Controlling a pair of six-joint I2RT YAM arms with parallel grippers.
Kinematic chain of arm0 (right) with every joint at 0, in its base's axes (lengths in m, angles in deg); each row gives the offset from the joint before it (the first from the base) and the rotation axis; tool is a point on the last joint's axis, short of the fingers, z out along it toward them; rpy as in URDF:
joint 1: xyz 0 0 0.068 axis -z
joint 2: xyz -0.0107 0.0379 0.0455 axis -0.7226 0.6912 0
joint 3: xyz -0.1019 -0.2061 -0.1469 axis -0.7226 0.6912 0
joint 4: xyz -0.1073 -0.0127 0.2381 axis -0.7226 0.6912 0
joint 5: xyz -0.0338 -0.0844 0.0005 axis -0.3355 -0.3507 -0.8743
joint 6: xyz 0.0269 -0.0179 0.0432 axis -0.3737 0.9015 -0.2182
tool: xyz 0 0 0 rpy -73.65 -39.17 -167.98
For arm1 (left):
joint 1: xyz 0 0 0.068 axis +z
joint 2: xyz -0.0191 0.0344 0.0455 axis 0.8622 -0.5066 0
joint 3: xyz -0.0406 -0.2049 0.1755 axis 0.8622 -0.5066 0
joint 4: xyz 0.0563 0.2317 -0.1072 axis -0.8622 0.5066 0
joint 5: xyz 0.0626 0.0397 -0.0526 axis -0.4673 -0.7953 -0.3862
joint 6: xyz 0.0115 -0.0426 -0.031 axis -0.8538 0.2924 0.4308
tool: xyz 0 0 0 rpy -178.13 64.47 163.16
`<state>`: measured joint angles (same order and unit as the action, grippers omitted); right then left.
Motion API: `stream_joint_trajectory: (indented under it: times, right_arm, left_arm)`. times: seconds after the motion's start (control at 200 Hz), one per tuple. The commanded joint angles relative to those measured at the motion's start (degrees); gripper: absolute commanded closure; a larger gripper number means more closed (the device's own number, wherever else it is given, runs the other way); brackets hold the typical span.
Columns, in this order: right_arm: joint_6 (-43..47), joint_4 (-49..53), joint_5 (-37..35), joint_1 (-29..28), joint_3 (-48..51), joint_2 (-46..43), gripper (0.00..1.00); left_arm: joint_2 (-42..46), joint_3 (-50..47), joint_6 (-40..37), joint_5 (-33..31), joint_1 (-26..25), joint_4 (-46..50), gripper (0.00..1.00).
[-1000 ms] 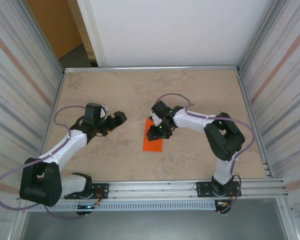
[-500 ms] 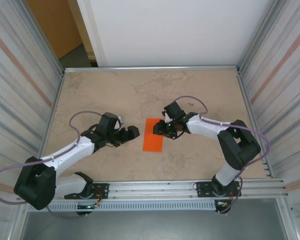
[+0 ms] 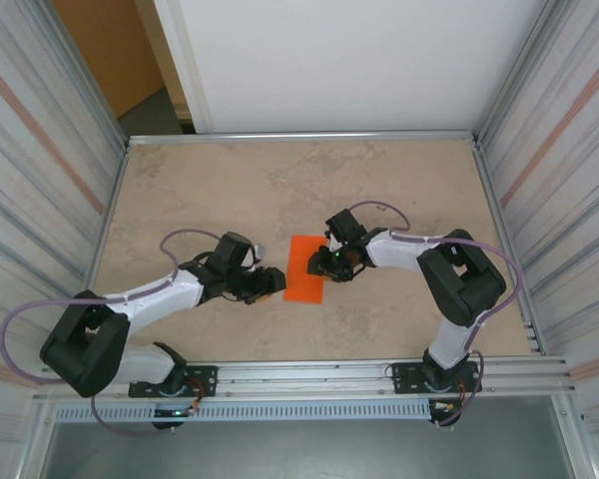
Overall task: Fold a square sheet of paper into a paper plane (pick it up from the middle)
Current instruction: Third fold the triangle at the center of the table.
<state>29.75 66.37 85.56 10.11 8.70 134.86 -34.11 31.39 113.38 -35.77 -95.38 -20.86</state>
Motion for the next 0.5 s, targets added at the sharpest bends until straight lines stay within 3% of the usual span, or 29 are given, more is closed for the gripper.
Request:
stream_joint_trajectory:
  times: [0.0, 0.226, 0.496]
  right_arm:
    - [1.0, 2.6, -1.4, 0.5, 0.8, 3.3, 0.63]
    - [2.2, 2.7, -1.1, 1.1, 1.7, 3.6, 0.64]
    - [2.5, 2.2, -0.7, 1.7, 2.9, 3.3, 0.67]
  left_arm:
    - [-2.7, -0.6, 2.6, -0.2, -1.1, -3.8, 0.45]
    - [-9.3, 0.1, 4.2, 1.2, -1.5, -7.8, 0.57]
    - [-12.5, 0.6, 5.1, 2.8, -1.7, -11.3, 0.64]
